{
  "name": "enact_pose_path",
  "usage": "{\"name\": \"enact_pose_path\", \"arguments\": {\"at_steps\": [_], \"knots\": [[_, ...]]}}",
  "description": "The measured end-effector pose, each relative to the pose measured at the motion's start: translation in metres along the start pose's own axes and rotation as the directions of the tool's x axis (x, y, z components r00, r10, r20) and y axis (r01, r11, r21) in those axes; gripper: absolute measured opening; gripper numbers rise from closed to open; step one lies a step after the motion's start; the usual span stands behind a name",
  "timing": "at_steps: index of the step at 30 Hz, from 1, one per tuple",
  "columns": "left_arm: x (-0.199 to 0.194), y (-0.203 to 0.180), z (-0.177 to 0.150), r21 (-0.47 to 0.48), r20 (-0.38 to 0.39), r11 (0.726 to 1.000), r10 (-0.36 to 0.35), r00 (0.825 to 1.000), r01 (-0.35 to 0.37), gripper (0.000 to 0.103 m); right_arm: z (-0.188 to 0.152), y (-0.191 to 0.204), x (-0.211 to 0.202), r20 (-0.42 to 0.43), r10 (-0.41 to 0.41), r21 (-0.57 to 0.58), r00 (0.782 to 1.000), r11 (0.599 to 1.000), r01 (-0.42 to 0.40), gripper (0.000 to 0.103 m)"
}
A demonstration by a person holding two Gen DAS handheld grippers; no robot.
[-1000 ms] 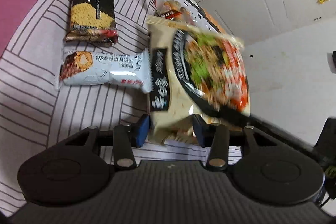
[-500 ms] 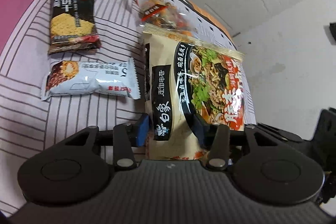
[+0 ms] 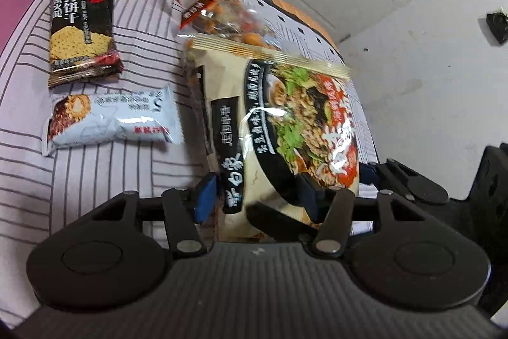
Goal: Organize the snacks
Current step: 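Carry the noodle bag into the pink box and open the left tool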
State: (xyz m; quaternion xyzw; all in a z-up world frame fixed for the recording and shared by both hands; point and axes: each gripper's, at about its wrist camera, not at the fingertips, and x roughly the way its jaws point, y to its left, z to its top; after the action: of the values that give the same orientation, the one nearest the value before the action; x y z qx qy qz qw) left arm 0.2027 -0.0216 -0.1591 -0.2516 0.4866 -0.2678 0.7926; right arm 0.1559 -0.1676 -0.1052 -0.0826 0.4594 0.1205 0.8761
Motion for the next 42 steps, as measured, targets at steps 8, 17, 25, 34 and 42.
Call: {"name": "enact_pose_path", "arguments": {"at_steps": [8, 17, 25, 34, 42], "knots": [[-0.014, -0.015, -0.006, 0.040, -0.075, 0.998, 0.050, 0.996, -0.047, 0.054, -0.007, 0.015, -0.022, 0.004, 0.011, 0.012, 1.000, 1.000, -0.011, 0.103], [-0.064, -0.033, -0.019, 0.094, -0.101, 0.993, 0.086, 0.991, -0.076, 0.055, -0.011, 0.040, -0.070, 0.030, 0.097, -0.062, 0.995, 0.994, -0.095, 0.103], [-0.114, -0.041, -0.030, 0.089, -0.096, 0.993, 0.086, 0.992, -0.077, 0.055, -0.006, 0.070, -0.108, 0.059, 0.137, -0.160, 0.989, 0.979, -0.126, 0.103], [-0.175, -0.042, -0.031, 0.099, -0.025, 0.990, 0.105, 0.994, -0.102, 0.055, 0.022, 0.110, -0.135, 0.118, 0.188, -0.314, 0.975, 0.939, -0.143, 0.103], [-0.238, -0.011, -0.006, 0.081, 0.111, 0.986, 0.139, 0.984, -0.148, 0.056, 0.074, 0.153, -0.121, 0.163, 0.328, -0.426, 0.930, 0.874, -0.234, 0.101]]}}
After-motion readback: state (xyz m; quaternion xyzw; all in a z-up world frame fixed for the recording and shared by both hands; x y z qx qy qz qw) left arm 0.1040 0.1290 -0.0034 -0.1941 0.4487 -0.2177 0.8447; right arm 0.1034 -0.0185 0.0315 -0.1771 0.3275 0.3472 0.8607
